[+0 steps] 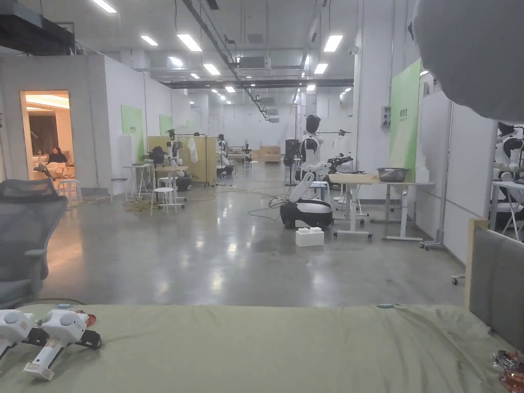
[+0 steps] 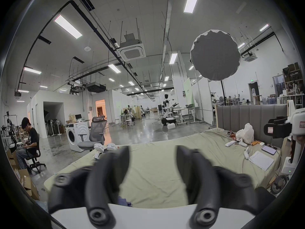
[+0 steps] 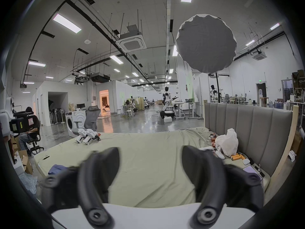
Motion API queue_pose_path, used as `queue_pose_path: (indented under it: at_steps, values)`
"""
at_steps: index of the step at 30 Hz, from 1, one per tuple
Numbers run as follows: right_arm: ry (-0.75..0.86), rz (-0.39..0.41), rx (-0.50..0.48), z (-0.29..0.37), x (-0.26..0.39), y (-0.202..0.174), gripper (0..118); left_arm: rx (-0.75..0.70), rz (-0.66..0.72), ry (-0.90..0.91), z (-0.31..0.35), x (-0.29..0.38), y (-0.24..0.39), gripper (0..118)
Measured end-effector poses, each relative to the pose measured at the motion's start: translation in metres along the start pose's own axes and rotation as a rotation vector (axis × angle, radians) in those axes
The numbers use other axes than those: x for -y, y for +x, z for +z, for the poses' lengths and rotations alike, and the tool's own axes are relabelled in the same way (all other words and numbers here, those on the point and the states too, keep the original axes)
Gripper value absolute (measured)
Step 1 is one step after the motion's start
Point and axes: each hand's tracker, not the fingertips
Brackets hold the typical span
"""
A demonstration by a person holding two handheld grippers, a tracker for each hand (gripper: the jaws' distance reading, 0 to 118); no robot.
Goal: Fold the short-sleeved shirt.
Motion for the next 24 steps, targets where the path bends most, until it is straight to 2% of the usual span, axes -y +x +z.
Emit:
queue_pose_path:
  at_steps: [1, 2, 4, 5, 9, 24]
  values:
    - [0.010, -0.008, -0.004, 0.0001, -0.0004, -0.0001, 90, -0.003, -0.003, 0.003, -0.0002, -0.0001, 0.0007, 105]
    - [0.012, -0.012, -0.008, 0.0001, -0.0017, 0.0000, 90, -0.008, -0.008, 0.007, -0.0001, -0.0001, 0.0015, 105]
    - [0.018, -0.017, -0.009, -0.0002, -0.0027, -0.0004, 91, -0.015, -0.011, 0.019, -0.0001, 0.0004, 0.0033, 117]
    - [0.026, -0.017, -0.001, -0.0005, -0.0027, -0.0007, 92, -0.018, -0.012, 0.031, 0.0016, 0.0001, 0.0036, 118]
    - [0.035, -0.016, -0.010, -0.0007, -0.0033, -0.0004, 118, -0.014, -0.005, 0.040, 0.0030, -0.0004, 0.0035, 118]
    - [0.023, -0.003, -0.026, 0.0002, -0.0020, -0.0042, 118, -0.018, 0.028, 0.020, 0.0002, -0.0004, 0.0006, 118]
